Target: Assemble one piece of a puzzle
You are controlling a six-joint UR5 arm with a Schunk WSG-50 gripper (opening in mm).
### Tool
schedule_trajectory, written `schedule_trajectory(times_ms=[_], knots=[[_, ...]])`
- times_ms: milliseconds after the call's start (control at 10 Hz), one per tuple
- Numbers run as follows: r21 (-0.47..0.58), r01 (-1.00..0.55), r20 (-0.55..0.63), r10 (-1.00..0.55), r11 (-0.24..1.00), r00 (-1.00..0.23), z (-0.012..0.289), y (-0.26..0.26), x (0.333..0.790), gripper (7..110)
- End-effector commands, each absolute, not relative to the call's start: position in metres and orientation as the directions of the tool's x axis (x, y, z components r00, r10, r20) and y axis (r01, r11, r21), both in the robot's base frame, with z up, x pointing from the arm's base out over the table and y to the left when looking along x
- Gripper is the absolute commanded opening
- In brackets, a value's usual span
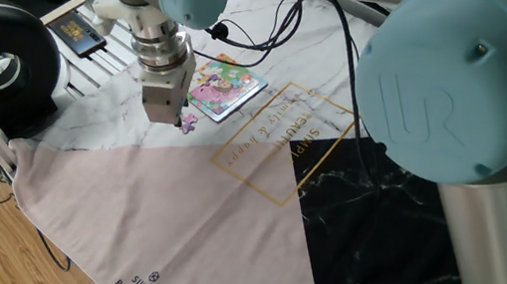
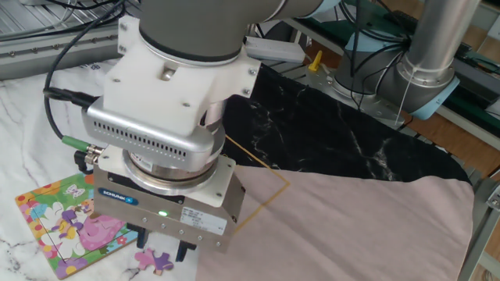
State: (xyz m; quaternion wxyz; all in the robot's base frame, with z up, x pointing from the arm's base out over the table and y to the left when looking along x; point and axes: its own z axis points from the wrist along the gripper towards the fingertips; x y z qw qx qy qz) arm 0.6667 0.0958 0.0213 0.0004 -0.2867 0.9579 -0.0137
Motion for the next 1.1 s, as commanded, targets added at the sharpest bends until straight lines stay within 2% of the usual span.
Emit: schedule_trajectory(times_ms=[0, 300, 400, 500, 600, 700, 900, 1000], knots=[[-0.012, -0.561, 0.000, -0.561, 0.827, -0.828, 0.022, 0.098, 0.667, 44], [-0.015, -0.561, -0.045, -0.561, 0.828, -0.827, 0.022, 0.104, 0.677, 44], [-0.025, -0.606, -0.034, -0.606, 0.795, -0.794, 0.022, 0.100, 0.676, 44], [-0.055, -0.719, 0.000, -0.720, 0.693, -0.694, 0.022, 0.091, 0.675, 44], [-0.088, -0.796, 0.029, -0.797, 0.598, -0.603, 0.023, 0.081, 0.678, 66], [-0.117, -0.852, 0.042, -0.854, 0.511, -0.518, 0.022, 0.071, 0.684, 66], [-0.069, -0.966, 0.014, -0.968, 0.248, -0.249, 0.014, 0.075, 0.691, 66], [-0.077, -0.987, 0.004, -0.990, 0.140, -0.141, 0.012, 0.080, 0.697, 44]])
